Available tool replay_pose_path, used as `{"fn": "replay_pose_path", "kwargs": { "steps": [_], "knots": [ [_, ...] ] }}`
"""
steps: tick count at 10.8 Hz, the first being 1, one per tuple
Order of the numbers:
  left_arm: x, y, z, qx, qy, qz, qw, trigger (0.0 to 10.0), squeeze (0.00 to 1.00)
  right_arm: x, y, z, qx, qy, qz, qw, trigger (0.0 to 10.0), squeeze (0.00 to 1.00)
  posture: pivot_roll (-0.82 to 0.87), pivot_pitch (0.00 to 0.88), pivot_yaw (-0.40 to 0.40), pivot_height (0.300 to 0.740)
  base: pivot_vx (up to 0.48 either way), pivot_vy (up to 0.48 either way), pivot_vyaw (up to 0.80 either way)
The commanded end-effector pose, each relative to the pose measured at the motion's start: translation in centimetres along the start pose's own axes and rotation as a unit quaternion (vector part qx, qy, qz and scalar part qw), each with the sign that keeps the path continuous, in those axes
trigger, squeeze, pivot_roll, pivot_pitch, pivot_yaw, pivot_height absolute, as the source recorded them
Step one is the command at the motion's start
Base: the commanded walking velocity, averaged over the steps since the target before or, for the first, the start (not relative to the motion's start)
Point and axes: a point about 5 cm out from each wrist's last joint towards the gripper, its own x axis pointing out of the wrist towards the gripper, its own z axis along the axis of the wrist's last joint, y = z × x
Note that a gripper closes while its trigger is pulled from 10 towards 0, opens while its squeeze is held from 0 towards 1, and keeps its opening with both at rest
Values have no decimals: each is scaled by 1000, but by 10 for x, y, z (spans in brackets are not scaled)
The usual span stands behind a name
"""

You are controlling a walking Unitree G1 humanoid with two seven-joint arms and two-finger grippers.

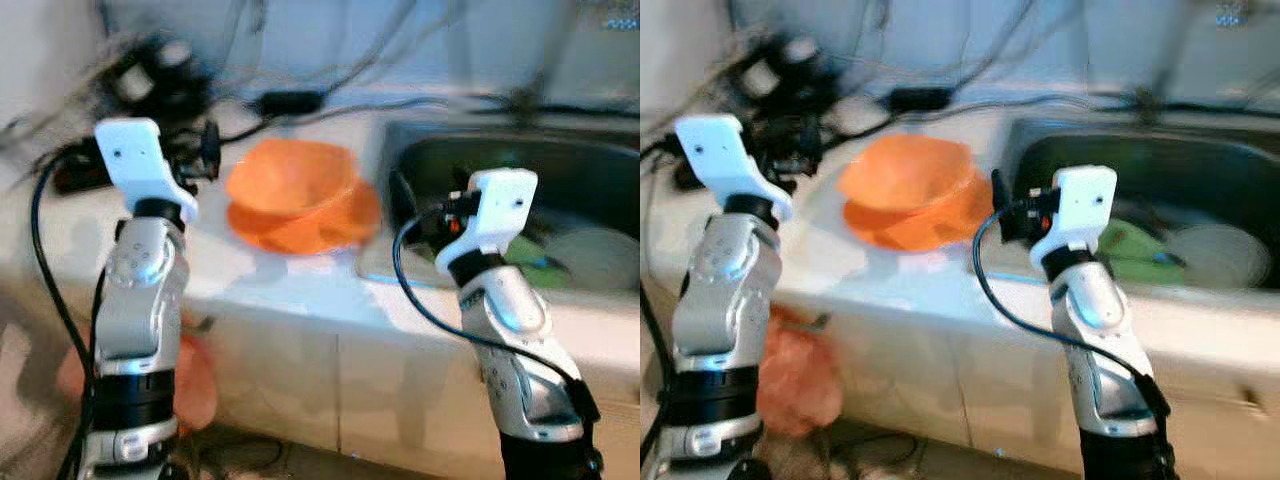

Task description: Kitchen organization

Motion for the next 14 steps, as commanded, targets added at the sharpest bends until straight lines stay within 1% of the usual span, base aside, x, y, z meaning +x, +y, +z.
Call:
{"fn": "replay_pose_path", "kwargs": {
  "steps": [1,3,5,7,8,9,11,12,14],
  "knots": [
    [0,-6,1,1,0,-13,1000,10000,0,1,-2,4,0,-7,-6,1000,10000,0,134,29,101,740,0,0,-800],
    [1,-12,5,33,-17,-49,998,10000,0,1,-2,4,1,-7,-4,1000,10000,0,136,25,98,740,0,0,-800],
    [2,-13,4,30,-12,-55,998,10000,0,2,-1,5,0,-9,-2,1000,10000,0,136,25,97,740,0,0,0],
    [0,-13,0,30,-1,-48,998,10000,0,2,-1,5,-4,-10,0,1000,10000,0,137,26,95,740,0,0,0],
    [-3,-13,-7,17,25,-39,999,10000,0,2,-1,5,-10,-9,2,1000,10000,0,135,27,92,740,0,0,0],
    [-7,-15,-12,17,41,-49,998,10000,0,2,-2,7,-19,-7,1,1000,10000,0,133,28,88,740,0,0,0],
    [-22,-28,-25,4,70,-103,992,10000,0,6,-7,14,-32,-12,1,999,10000,0,129,28,77,740,0,0,0],
    [-26,-34,-27,3,73,-116,991,10000,0,7,-9,17,-34,-12,3,999,10000,0,125,28,72,740,0,0,0],
    [-25,-47,-26,-9,67,-140,988,10000,0,5,-14,7,-49,27,12,998,10000,0,113,28,57,740,0,0,0]
  ]
}}
